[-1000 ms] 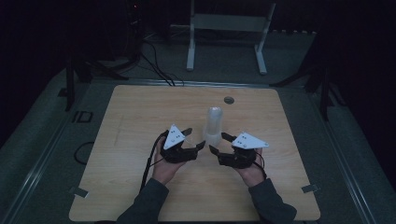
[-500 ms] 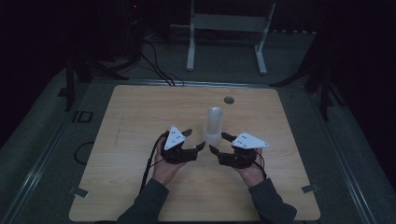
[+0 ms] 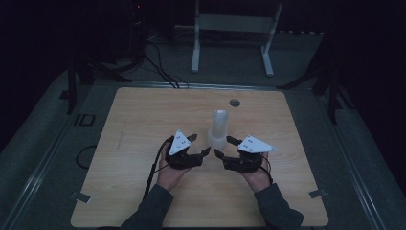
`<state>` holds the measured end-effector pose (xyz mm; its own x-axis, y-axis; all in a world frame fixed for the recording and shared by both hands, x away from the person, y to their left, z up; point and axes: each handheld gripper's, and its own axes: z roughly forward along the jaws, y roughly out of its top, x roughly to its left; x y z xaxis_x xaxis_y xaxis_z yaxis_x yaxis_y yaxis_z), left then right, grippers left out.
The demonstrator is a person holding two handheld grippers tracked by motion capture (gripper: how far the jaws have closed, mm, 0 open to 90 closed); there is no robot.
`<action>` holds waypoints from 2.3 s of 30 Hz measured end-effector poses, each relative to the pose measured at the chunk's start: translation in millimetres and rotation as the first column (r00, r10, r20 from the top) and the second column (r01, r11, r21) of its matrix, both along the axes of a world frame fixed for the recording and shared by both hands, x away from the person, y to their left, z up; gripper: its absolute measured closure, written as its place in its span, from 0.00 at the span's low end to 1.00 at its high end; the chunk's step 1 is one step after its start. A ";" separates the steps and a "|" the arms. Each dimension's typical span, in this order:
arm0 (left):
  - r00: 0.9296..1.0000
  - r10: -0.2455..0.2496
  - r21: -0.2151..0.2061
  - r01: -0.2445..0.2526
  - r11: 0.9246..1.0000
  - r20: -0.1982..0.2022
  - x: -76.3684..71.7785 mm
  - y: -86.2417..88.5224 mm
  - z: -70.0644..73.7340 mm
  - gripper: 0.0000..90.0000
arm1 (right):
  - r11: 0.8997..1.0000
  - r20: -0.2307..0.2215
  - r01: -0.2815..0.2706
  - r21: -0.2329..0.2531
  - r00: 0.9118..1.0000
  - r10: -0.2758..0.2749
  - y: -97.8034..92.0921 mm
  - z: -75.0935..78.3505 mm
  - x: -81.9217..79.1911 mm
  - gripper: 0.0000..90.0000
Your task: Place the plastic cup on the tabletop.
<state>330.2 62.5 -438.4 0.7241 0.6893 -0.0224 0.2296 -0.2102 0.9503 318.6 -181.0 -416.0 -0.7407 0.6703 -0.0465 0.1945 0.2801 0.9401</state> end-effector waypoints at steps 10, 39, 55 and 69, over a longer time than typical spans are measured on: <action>1.000 -0.002 -0.002 0.002 1.000 0.001 0.5 0.5 -2.9 0.34 | 1.000 0.000 -0.004 0.003 1.000 0.004 1.8 -0.4 0.0 0.36; 1.000 0.003 0.006 -0.003 1.000 -0.015 4.1 -1.5 -13.4 0.34 | 1.000 -0.001 -0.009 0.006 1.000 0.009 3.5 -0.8 -0.1 0.36; 1.000 0.010 0.020 -0.009 1.000 -0.024 5.4 -0.9 -19.6 0.34 | 1.000 -0.003 -0.007 0.008 1.000 0.007 3.0 -0.9 0.1 0.36; 1.000 0.002 0.023 -0.001 1.000 -0.019 5.3 -2.5 -25.2 0.34 | 1.000 -0.001 -0.007 0.008 1.000 0.007 2.9 -0.8 -0.2 0.36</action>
<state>335.5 60.0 -463.7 0.7228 0.6907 -0.0204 0.2475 -0.2313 0.9409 318.4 -178.1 -416.8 -0.7451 0.6658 -0.0402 0.1936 0.2736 0.9421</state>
